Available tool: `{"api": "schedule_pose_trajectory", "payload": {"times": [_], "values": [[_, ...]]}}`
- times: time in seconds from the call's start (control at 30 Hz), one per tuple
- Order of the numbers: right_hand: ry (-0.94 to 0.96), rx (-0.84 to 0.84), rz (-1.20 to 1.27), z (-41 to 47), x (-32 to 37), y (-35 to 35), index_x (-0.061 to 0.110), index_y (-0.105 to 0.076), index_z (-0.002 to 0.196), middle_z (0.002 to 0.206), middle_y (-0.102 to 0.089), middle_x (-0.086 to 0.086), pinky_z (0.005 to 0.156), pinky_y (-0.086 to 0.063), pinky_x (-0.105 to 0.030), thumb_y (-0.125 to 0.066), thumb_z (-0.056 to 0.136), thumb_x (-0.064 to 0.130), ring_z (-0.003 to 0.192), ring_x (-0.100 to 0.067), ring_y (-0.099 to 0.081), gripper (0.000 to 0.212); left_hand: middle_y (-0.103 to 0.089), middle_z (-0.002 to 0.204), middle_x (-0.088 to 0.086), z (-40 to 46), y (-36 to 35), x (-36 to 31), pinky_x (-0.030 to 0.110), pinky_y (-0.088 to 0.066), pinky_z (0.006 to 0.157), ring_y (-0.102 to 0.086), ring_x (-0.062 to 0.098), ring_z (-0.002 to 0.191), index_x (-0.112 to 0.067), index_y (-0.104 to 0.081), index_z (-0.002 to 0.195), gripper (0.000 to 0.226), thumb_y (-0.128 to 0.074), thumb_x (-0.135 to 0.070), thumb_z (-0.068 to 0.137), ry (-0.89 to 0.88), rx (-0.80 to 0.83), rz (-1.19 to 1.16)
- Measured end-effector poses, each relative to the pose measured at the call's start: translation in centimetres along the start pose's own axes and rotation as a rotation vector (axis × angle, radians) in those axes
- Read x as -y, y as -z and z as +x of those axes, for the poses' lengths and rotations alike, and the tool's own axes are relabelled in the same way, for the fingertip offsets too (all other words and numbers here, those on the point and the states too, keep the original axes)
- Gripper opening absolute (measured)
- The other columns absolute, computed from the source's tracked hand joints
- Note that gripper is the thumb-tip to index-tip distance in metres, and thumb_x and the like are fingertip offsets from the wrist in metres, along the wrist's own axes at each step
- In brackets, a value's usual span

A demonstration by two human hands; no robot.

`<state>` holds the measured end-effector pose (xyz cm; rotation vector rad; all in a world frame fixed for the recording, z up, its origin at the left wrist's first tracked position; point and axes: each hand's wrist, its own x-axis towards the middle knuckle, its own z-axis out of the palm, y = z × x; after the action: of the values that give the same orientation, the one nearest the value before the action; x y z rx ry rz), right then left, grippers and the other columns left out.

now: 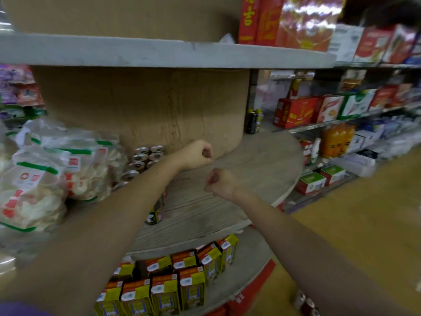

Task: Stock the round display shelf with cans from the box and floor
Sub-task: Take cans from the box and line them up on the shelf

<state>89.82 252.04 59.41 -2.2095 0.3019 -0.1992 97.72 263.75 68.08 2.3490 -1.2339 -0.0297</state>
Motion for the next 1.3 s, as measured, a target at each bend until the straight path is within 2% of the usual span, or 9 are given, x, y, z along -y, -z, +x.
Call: {"api": "schedule_pose_trajectory", "payload": {"times": [0.17, 0.33, 0.47, 0.6, 0.7, 0.87, 1.03, 1.17, 1.3], "values": [[-0.109, -0.106, 0.035, -3.6, -6.1, 7.1, 0.021, -0.056, 0.071, 0.071, -0.06, -0.003, 0.074, -0.057, -0.048, -0.077, 0.074, 0.005, 0.072, -0.024, -0.061, 0.026, -0.065, 0.083, 0.002, 3.5, -5.7, -5.9, 0.025, -0.048, 0.069, -0.058, 0.011, 0.075, -0.008, -0.068, 0.086, 0.003, -0.068, -0.012, 0.086, -0.062, 0.067, -0.031], [-0.172, -0.195, -0.034, -8.8, -13.8, 13.8, 0.017, -0.061, 0.072, 0.067, -0.059, 0.005, 0.059, -0.047, -0.023, -0.077, 0.076, 0.008, 0.065, -0.01, -0.056, 0.018, -0.06, 0.073, -0.002, 6.4, -13.8, -12.9, 0.024, -0.04, 0.062, -0.051, 0.008, 0.066, -0.008, -0.067, 0.083, 0.003, -0.066, -0.007, 0.085, -0.138, 0.182, -0.042], [-0.31, -0.105, -0.114, -12.5, -20.9, 16.9, 0.015, -0.058, 0.065, 0.066, -0.059, 0.0, 0.07, -0.053, -0.043, -0.075, 0.076, 0.013, 0.071, -0.02, -0.06, 0.021, -0.057, 0.068, -0.007, 7.5, -20.8, -17.2, 0.025, -0.041, 0.063, -0.052, 0.012, 0.066, -0.019, -0.064, 0.071, 0.016, -0.066, -0.005, 0.078, -0.177, 0.276, -0.047], [-0.473, -0.115, -0.02, -16.3, -27.4, 18.8, 0.018, -0.055, 0.07, 0.074, -0.062, -0.008, 0.066, -0.055, -0.042, -0.079, 0.076, 0.007, 0.069, -0.024, -0.061, 0.027, -0.052, 0.066, -0.012, 7.1, -28.1, -20.2, 0.026, -0.036, 0.062, -0.051, 0.012, 0.068, -0.022, -0.058, 0.069, 0.02, -0.064, -0.006, 0.08, -0.176, 0.39, -0.024], [-0.559, -0.089, 0.01, -19.0, -32.1, 19.7, 0.015, -0.059, 0.08, 0.078, -0.064, -0.009, 0.067, -0.057, -0.043, -0.08, 0.076, 0.01, 0.07, -0.024, -0.062, 0.021, -0.06, 0.078, -0.005, 6.7, -33.5, -21.3, 0.03, -0.045, 0.068, -0.059, 0.015, 0.078, -0.018, -0.065, 0.08, 0.009, -0.062, -0.009, 0.083, -0.121, 0.491, -0.029], [-0.681, -0.118, 0.069, -23.1, -40.1, 18.6, 0.012, -0.064, 0.084, 0.074, -0.062, -0.001, 0.052, -0.043, -0.022, -0.075, 0.078, 0.015, 0.07, -0.017, -0.06, 0.013, -0.065, 0.083, 0.008, 4.3, -42.9, -22.0, 0.031, -0.044, 0.065, -0.057, 0.018, 0.075, -0.009, -0.065, 0.083, 0.006, -0.059, -0.007, 0.083, -0.026, 0.526, -0.037], [-0.846, -0.052, 0.15, -26.3, -48.5, 14.2, 0.019, -0.057, 0.068, 0.073, -0.059, 0.001, 0.069, -0.048, -0.031, -0.076, 0.074, 0.012, 0.078, -0.019, -0.058, 0.021, -0.065, 0.076, 0.013, 1.2, -52.6, -20.5, 0.041, -0.048, 0.066, -0.06, 0.029, 0.075, -0.009, -0.064, 0.075, 0.007, -0.058, -0.005, 0.077, 0.084, 0.536, -0.058], [-1.009, -0.123, 0.282, -27.9, -54.0, 10.5, 0.006, -0.064, 0.094, 0.085, -0.064, -0.007, 0.07, -0.044, -0.03, -0.071, 0.081, 0.012, 0.082, -0.023, -0.059, 0.016, -0.047, 0.063, 0.003, -1.1, -59.8, -18.2, 0.034, -0.031, 0.056, -0.047, 0.023, 0.063, -0.02, -0.043, 0.064, 0.024, -0.056, -0.008, 0.079, 0.127, 0.659, -0.072], [-1.14, -0.187, 0.365, -28.2, -59.0, 4.4, 0.009, -0.06, 0.097, 0.081, -0.065, -0.007, 0.069, -0.049, -0.037, -0.064, 0.082, 0.014, 0.079, -0.027, -0.061, 0.016, -0.032, 0.065, 0.002, -3.1, -66.8, -14.4, 0.033, -0.026, 0.06, -0.04, 0.025, 0.065, -0.023, -0.032, 0.065, 0.035, -0.052, -0.004, 0.085, 0.189, 0.781, -0.123]]}}
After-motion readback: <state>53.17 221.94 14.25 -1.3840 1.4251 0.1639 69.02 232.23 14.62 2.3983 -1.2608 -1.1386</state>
